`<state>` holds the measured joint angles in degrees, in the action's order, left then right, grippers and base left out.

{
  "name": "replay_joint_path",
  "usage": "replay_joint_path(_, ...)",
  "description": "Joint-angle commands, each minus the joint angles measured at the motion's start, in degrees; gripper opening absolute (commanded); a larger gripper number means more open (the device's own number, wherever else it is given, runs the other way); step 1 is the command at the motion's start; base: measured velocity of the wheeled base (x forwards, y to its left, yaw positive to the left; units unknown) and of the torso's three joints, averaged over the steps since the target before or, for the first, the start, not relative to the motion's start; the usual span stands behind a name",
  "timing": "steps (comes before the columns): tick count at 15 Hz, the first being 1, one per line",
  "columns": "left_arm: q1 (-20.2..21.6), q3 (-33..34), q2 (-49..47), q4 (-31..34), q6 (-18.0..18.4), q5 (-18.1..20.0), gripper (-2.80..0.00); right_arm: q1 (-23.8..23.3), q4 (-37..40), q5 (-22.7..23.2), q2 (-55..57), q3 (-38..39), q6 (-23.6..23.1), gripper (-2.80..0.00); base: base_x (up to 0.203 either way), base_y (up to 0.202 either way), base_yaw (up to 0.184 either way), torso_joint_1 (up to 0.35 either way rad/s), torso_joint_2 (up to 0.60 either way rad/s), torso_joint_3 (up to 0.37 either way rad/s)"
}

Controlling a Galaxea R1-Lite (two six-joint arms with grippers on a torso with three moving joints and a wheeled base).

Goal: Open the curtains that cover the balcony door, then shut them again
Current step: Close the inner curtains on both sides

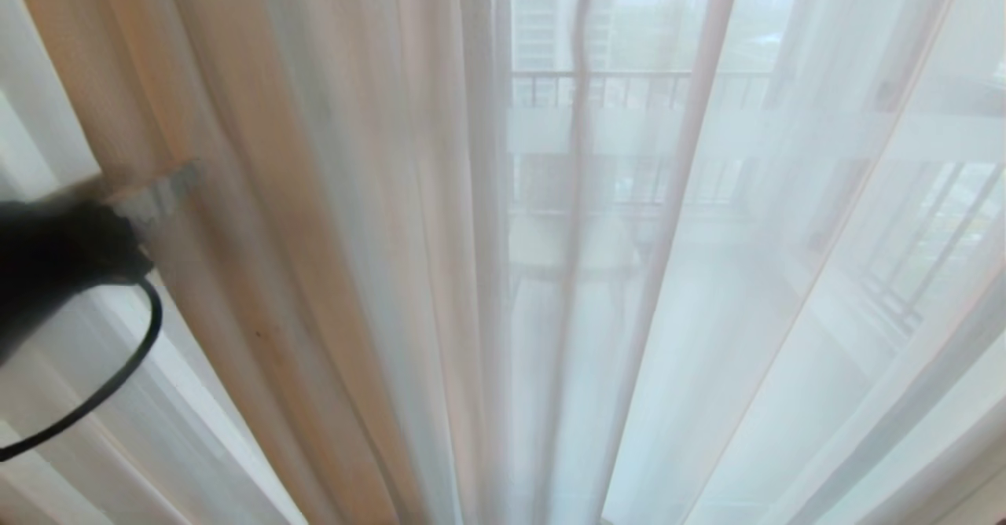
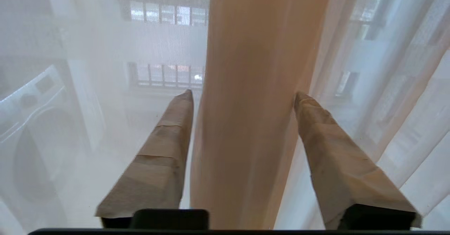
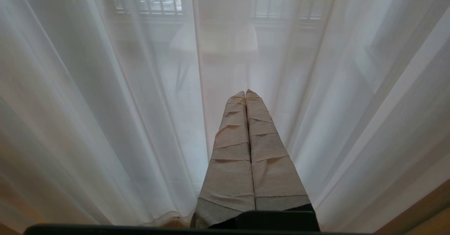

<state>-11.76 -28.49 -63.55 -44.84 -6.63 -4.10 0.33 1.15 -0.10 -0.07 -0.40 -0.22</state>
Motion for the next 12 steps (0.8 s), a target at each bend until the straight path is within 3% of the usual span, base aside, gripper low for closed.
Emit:
replay_joint_path(1,0.01,0.54,2.9,1.58,-0.06,0.07,-2.8,0.02,0.01,0.01,0.07,-0.03,-0.04,-2.8,0.0,0.0,0.0,0.0,0.0,0.0)
replay_joint_path(12,0.25,7.27,6.49,3.13,-0.07,-0.21,-2.8,0.02,0.0,0.01,0.07,0.05,-0.04,-2.8,0.0,0.0,0.0,0.0,0.0,0.0)
